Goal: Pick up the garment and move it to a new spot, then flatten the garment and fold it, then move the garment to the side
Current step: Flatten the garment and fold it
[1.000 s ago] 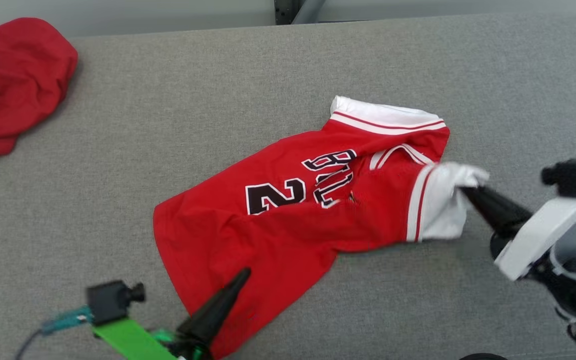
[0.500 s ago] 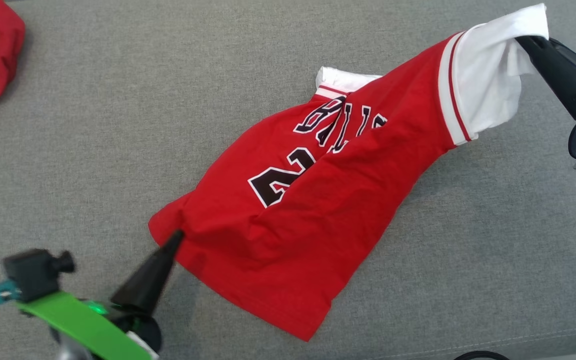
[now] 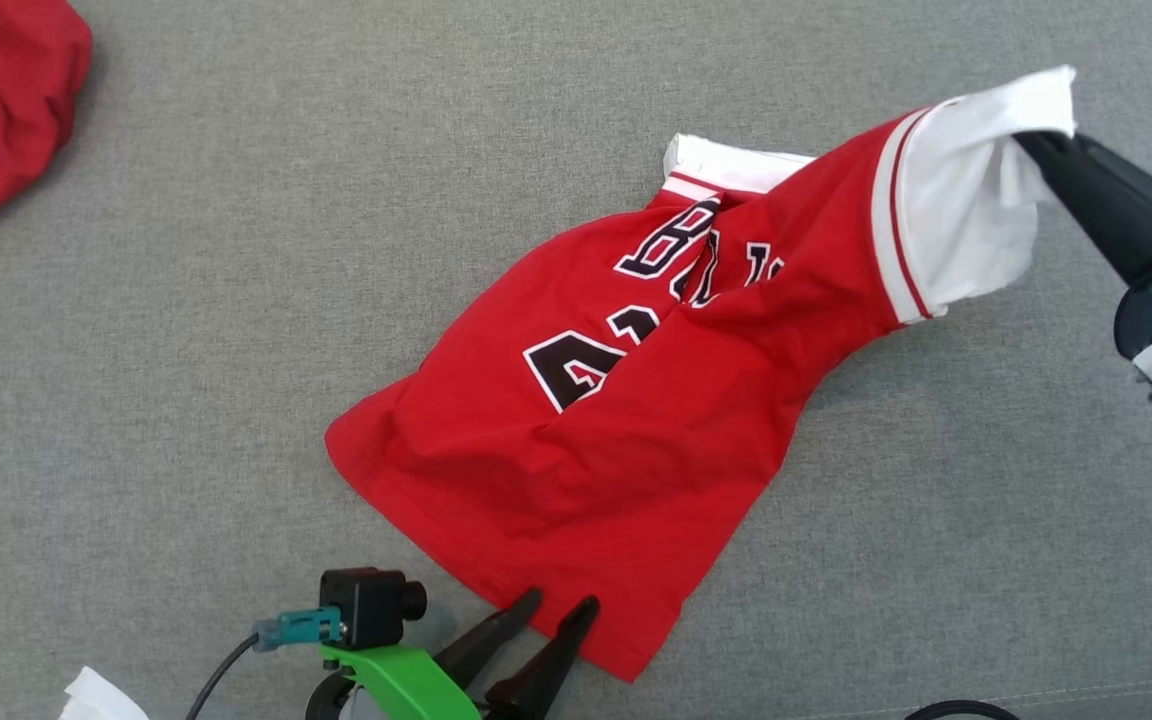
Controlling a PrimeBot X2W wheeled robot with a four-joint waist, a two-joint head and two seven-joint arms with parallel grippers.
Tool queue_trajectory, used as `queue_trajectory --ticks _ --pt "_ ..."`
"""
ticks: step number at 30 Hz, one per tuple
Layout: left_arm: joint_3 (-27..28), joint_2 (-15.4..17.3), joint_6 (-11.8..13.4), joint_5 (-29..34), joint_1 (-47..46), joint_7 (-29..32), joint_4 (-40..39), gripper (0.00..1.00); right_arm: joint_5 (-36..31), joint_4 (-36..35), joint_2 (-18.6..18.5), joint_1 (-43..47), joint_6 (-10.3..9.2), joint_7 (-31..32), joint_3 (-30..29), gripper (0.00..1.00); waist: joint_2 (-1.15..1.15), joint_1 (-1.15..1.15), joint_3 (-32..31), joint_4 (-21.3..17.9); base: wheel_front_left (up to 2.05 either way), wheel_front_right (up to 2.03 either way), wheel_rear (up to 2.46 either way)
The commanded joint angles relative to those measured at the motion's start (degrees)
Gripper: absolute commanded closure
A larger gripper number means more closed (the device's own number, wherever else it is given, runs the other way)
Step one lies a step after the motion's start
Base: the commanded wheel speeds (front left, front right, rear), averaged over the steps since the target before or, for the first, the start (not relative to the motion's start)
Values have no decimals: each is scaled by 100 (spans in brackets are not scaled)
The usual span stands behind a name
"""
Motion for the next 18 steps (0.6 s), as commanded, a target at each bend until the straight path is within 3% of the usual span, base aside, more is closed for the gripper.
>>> queue_trajectory --ticks 1,6,9,18 --pt "9 5 1 68 -112 -46 51 0 -50 -25 35 88 1 32 4 100 0 0 -10 -1 0 0 0" --pt "140 28 37 235 -118 -339 311 0 -530 127 -8 672 1 163 61 100 0 0 -107 -30 0 0 0" --pt "304 25 220 421 -5 -709 484 0 -975 315 -2 1257 1 -6 291 100 0 0 -241 -69 0 0 0" --pt "612 105 624 809 581 -1591 736 0 -2056 1745 128 2315 1 -1638 1029 100 0 0 -1015 -213 0 0 0"
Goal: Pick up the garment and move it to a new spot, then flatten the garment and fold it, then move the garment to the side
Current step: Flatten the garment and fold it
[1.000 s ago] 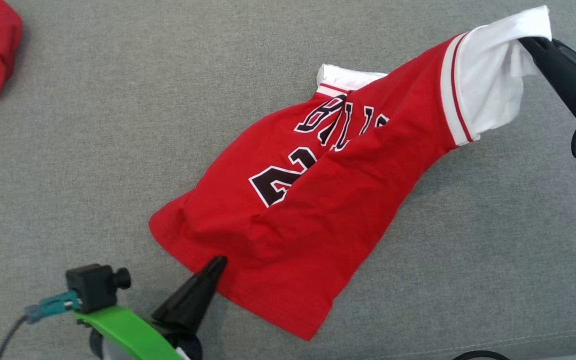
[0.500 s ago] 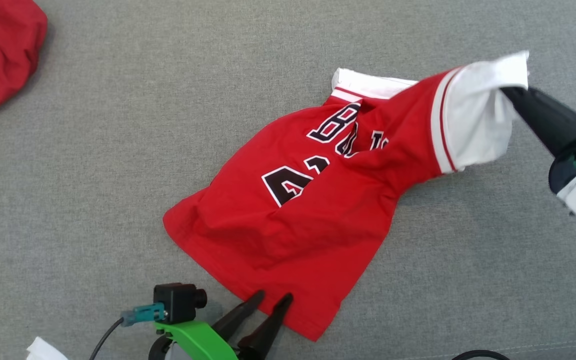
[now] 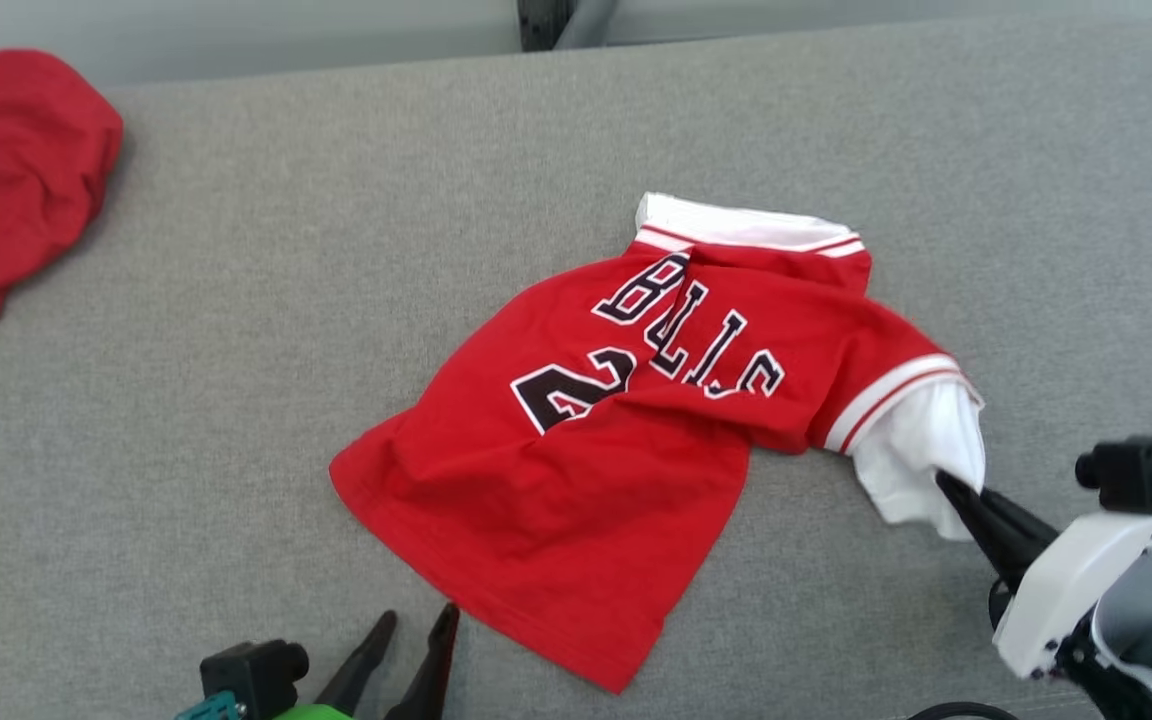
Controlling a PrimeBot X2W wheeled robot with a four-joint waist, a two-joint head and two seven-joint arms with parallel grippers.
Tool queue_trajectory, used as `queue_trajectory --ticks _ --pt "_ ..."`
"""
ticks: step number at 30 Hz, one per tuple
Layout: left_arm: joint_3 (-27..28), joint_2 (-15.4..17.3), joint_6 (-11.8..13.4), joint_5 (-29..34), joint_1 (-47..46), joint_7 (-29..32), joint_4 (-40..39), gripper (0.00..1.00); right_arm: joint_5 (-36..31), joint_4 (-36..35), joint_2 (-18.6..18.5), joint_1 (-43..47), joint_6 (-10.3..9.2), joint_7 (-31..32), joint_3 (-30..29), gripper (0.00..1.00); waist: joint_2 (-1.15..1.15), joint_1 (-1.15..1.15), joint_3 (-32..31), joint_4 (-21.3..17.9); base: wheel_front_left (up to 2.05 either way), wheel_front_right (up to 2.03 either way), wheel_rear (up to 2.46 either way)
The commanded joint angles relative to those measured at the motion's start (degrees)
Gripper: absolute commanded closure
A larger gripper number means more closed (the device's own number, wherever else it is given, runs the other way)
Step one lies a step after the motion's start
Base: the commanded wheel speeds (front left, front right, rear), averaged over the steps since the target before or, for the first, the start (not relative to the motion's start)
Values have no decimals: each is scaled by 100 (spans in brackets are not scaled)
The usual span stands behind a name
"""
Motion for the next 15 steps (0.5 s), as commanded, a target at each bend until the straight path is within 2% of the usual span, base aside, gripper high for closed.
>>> queue_trajectory --ticks 1,2,3,6,10,12,15 --pt "27 33 29 94 87 -113 1 0 -190 132 -38 70 0 -193 65 83 0 0 -365 -64 0 0 0" --pt "45 16 26 139 117 -233 -16 0 -361 247 -44 99 0 -429 122 24 0 0 -451 -67 0 0 0" --pt "70 -6 12 160 145 -368 -34 0 -509 402 -16 144 0 -662 103 0 0 0 -534 -64 0 0 0" --pt "170 -51 -49 326 177 -935 -23 0 -1076 748 83 191 -1 -1458 -33 0 0 0 -714 -51 0 0 0" --pt "229 -115 -185 585 216 -1459 347 0 -1974 1288 396 364 -4 -2648 -577 0 0 0 -946 -12 0 0 0" --pt "309 -207 -231 719 259 -1561 545 0 -2444 1426 611 480 -4 -2960 -801 0 0 0 -1086 30 0 0 0" --pt "497 -172 -222 1165 344 -1626 763 0 -2895 1295 985 747 -5 -3090 -1190 0 0 0 -1285 113 0 0 0"
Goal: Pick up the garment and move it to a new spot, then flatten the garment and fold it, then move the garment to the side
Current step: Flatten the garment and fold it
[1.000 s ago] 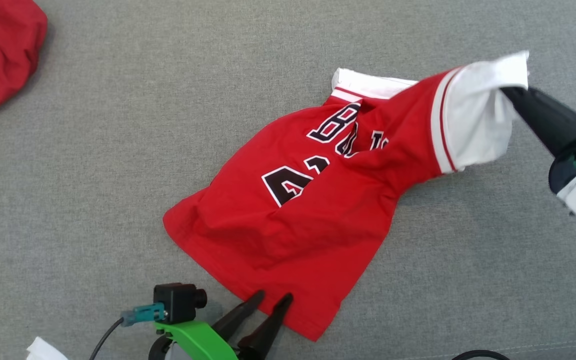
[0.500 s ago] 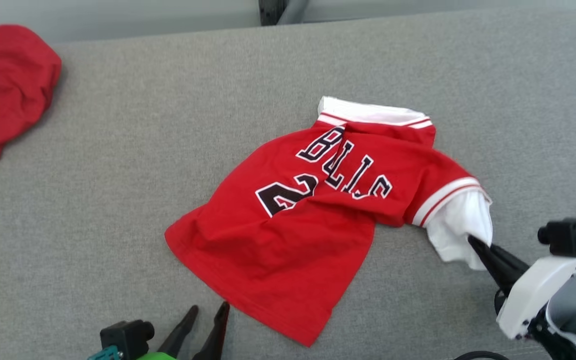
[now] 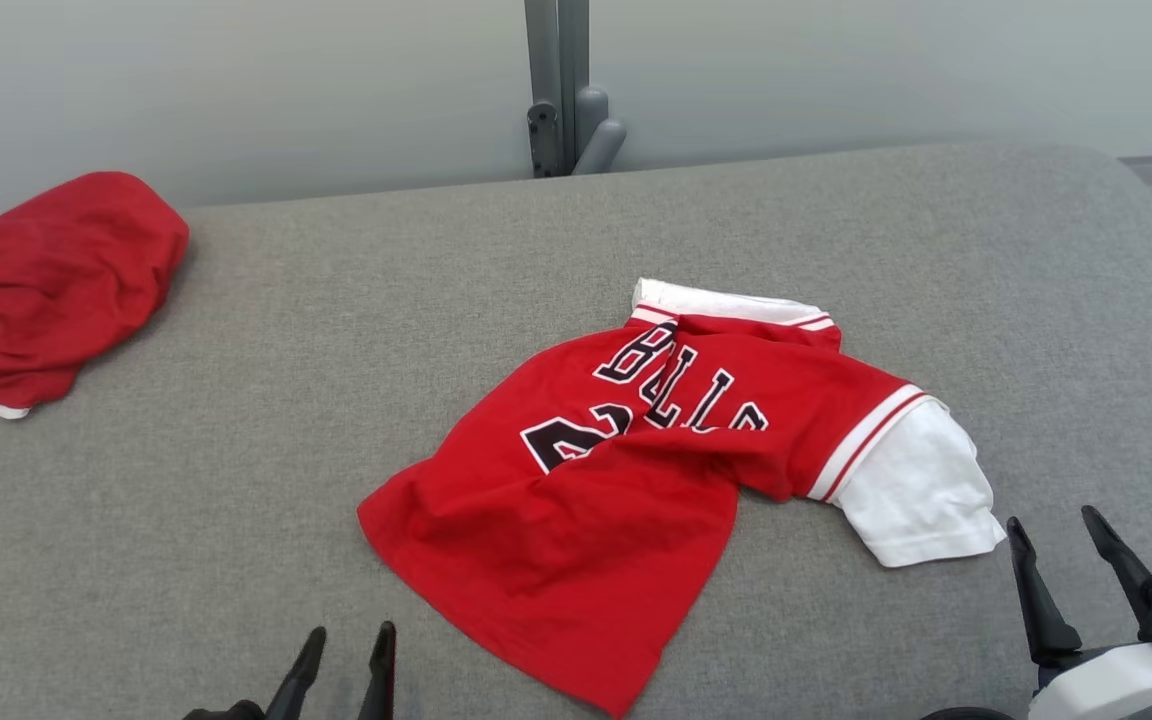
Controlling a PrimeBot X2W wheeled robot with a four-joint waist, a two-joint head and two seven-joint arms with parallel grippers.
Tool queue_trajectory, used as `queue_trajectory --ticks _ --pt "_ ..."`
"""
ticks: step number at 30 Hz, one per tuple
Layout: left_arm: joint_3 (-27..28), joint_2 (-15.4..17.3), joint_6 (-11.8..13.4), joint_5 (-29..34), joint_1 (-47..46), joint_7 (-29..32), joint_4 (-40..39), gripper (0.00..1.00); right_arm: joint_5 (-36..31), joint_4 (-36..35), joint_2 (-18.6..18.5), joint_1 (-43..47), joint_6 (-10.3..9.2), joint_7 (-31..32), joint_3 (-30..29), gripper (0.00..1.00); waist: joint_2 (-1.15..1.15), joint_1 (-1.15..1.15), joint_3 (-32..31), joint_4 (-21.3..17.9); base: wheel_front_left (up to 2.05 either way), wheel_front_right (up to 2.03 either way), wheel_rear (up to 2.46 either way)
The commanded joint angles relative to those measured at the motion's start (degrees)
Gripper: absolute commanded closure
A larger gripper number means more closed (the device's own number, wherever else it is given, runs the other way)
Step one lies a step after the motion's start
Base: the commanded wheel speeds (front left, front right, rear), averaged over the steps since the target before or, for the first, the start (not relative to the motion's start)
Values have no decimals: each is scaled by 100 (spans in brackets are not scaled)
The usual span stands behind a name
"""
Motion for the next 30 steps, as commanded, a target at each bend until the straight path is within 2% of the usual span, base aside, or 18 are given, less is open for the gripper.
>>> queue_trajectory --ticks 1,5,10,19,30 --pt "173 37 9 322 66 -40 -50 0 -185 -272 149 109 -8 -47 -217 0 0 0 -267 129 0 0 0" --pt "793 -216 -136 913 327 -35 -217 0 -609 -857 721 538 -9 -36 -535 0 0 0 -386 196 0 0 0" --pt "1472 -503 -382 1473 607 -37 -332 0 -931 -1145 1032 603 -8 -38 -533 0 0 0 -480 214 0 0 0" --pt "1927 -734 -615 1951 751 -38 -380 0 -1145 -1267 1239 580 -8 -40 -490 0 0 0 -500 264 0 0 0" --pt "1870 -830 -658 1992 669 -39 -431 0 -1130 -1111 1160 443 -8 -40 -285 0 0 0 -436 263 0 0 0"
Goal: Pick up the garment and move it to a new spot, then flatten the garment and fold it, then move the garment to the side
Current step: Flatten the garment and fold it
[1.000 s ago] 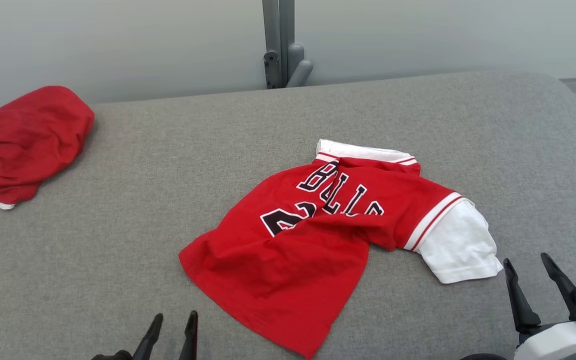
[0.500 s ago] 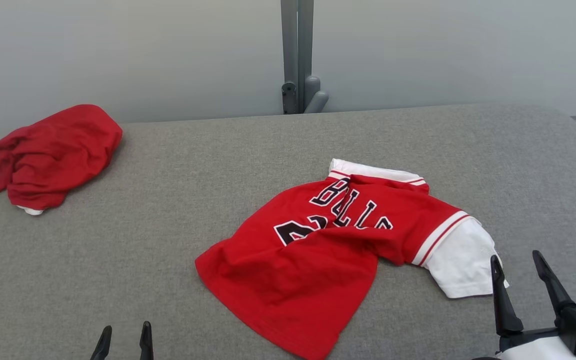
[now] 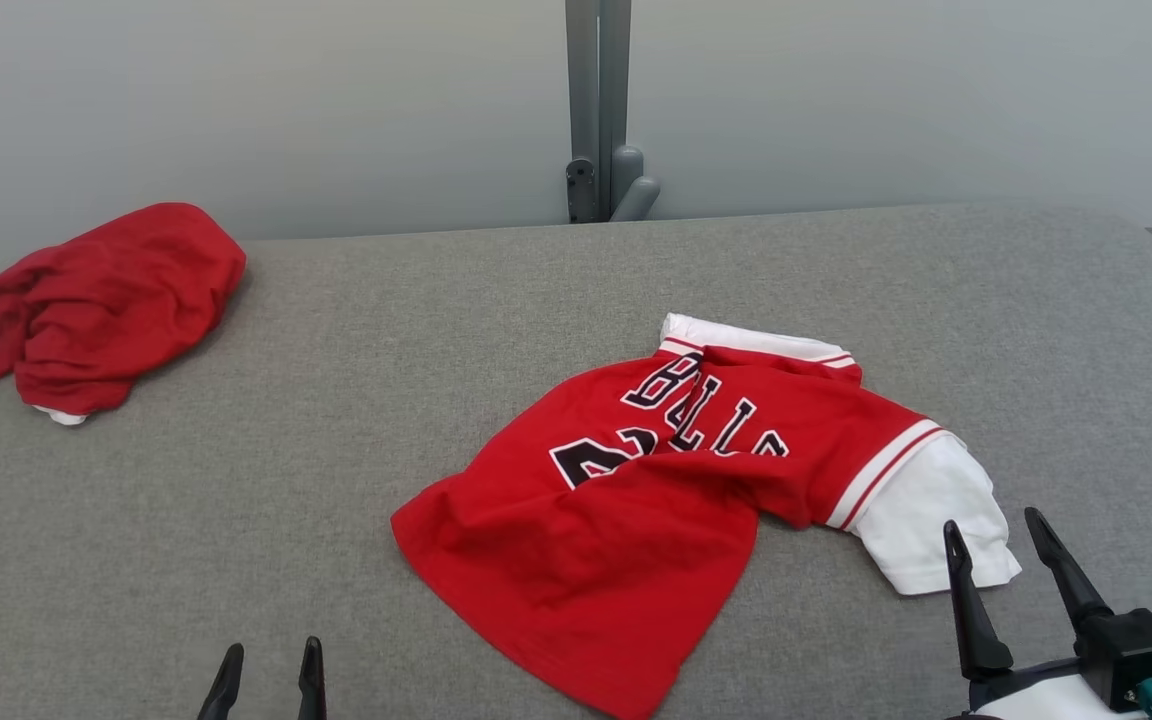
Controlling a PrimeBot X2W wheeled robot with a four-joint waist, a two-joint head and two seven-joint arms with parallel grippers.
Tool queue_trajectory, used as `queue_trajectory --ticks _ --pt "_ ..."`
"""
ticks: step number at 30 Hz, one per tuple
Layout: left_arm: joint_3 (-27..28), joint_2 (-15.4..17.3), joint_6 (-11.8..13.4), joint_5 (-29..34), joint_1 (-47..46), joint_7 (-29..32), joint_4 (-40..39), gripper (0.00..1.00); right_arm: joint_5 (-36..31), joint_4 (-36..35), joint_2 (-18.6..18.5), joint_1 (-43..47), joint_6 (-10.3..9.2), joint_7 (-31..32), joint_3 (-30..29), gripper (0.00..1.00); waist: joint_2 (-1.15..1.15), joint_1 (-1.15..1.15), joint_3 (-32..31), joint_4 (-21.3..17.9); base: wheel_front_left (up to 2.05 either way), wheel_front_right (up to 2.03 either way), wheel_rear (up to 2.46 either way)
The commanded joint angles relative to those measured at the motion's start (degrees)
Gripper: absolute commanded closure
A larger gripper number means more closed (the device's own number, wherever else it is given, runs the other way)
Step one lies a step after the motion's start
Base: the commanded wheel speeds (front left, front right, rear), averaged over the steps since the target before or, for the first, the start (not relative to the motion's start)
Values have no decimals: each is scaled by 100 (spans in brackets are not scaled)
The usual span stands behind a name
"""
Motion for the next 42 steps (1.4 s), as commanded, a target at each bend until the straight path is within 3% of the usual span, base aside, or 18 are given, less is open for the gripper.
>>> queue_trajectory --ticks 1,5,8,10,14,18,22,29,35,42 --pt "-36 -34 -14 -98 -18 -18 -16 0 50 33 -27 -62 -8 -16 50 0 0 0 36 3 0 0 0" --pt "-536 -38 -15 -353 -31 21 147 0 390 161 -379 -168 -8 -16 369 0 0 0 129 -17 0 0 0" --pt "-1030 24 -6 -771 -101 875 180 0 598 579 -1030 -309 -8 -1 672 0 0 0 202 -32 0 0 0" --pt "-1374 -44 -8 -1298 -137 1578 -77 0 713 749 -1564 -579 -9 260 867 0 0 0 319 -52 0 0 0" --pt "-1799 -42 -7 -1786 -202 2643 -514 0 940 897 -2543 -1011 -9 999 1314 0 0 0 624 -76 0 0 0" --pt "-2031 -63 87 -1936 -425 3213 -674 0 1331 913 -3037 -1527 -10 1566 1680 0 0 0 1028 -80 0 0 0" --pt "-2224 -79 142 -1970 -685 3582 -551 0 1743 1056 -3262 -1851 -9 1921 2039 0 0 0 1332 -16 0 0 0" --pt "-2322 -100 140 -2127 -926 3689 -435 0 2113 1305 -3364 -2113 -9 2193 2304 0 0 0 1687 33 0 0 0" --pt "-2360 -113 171 -2214 -1118 3671 -360 0 2250 1432 -3293 -2295 -9 2148 2469 0 0 0 1911 -11 0 0 0" --pt "-2474 -132 164 -2743 -1176 3780 -529 0 2225 1561 -3252 -2475 -9 1996 2551 0 0 0 2034 -99 0 0 0"
